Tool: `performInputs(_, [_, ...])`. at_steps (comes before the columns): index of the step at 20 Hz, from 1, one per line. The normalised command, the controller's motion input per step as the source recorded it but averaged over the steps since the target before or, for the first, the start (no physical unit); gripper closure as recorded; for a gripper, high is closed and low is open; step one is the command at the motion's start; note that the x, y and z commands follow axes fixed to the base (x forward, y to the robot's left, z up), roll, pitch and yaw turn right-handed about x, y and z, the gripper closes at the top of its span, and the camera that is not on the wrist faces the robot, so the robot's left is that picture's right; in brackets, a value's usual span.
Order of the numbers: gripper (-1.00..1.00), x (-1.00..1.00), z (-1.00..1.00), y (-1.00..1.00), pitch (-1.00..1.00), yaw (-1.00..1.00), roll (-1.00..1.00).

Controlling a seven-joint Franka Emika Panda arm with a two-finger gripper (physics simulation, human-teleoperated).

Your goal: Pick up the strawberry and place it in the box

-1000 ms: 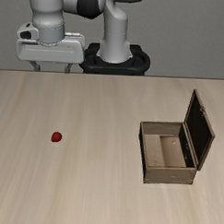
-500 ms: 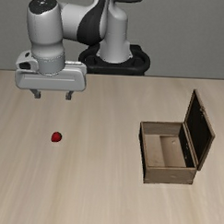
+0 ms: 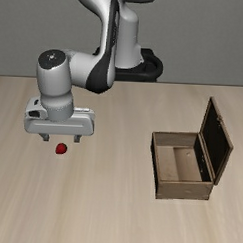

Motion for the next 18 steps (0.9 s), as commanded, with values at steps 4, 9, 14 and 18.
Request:
performInputs(4, [-1.0, 0.0, -1.0, 0.0, 0.0, 0.0, 0.0])
performInputs(9, [1.0, -0.2, -0.6, 0.0, 0.0, 0.0, 0.0])
performInputs(14, [1.0, 0.0, 0.0, 0.0, 0.0, 0.0, 0.0])
performInputs(18, [1.0, 0.0, 0.25, 0.0, 0.0, 0.0, 0.0])
